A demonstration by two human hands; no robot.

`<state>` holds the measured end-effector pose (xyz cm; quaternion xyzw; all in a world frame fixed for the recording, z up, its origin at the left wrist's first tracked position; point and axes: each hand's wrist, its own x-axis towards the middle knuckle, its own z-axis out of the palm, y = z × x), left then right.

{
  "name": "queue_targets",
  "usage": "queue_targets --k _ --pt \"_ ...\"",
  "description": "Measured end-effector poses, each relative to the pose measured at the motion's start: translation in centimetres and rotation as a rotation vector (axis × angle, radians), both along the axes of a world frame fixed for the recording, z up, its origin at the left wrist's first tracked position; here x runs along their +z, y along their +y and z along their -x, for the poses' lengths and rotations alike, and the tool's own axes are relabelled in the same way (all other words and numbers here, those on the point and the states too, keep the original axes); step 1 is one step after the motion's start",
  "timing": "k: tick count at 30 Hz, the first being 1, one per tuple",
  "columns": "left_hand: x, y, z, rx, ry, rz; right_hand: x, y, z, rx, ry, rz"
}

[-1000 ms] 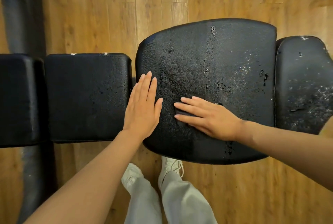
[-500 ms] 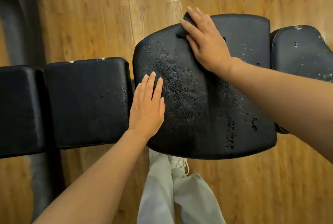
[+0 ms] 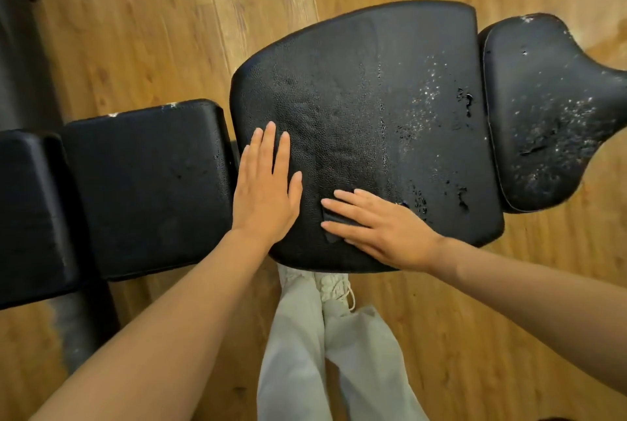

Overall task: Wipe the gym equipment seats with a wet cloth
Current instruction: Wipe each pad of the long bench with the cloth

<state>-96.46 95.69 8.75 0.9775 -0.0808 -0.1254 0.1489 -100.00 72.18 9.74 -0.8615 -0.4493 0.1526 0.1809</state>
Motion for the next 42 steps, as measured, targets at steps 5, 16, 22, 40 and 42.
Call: queue_targets --k 5,16,22,40,42 --pt "-0.1 -0.1 0.1 -0.005 0.021 0.02 -0.5 1.0 -4.4 -0.181 -0.096 -0.005" --pt "0.4 -1.3 1.1 0.02 0.019 0.024 -0.1 2.7 1.3 -0.456 -0.042 -0.02" --pt "0.1 -1.5 1.8 0.001 -0.023 0.072 0.0 0.7 7.9 -0.306 -0.068 -0.004" --pt "0.0 -3.9 3.5 -0.027 0.003 0.031 1.1 -3.1 6.4 -0.367 -0.033 -0.018" --pt "-0.2 -3.7 3.5 -0.02 -0.02 0.035 1.1 -3.1 5.5 -0.197 -0.007 -0.031"
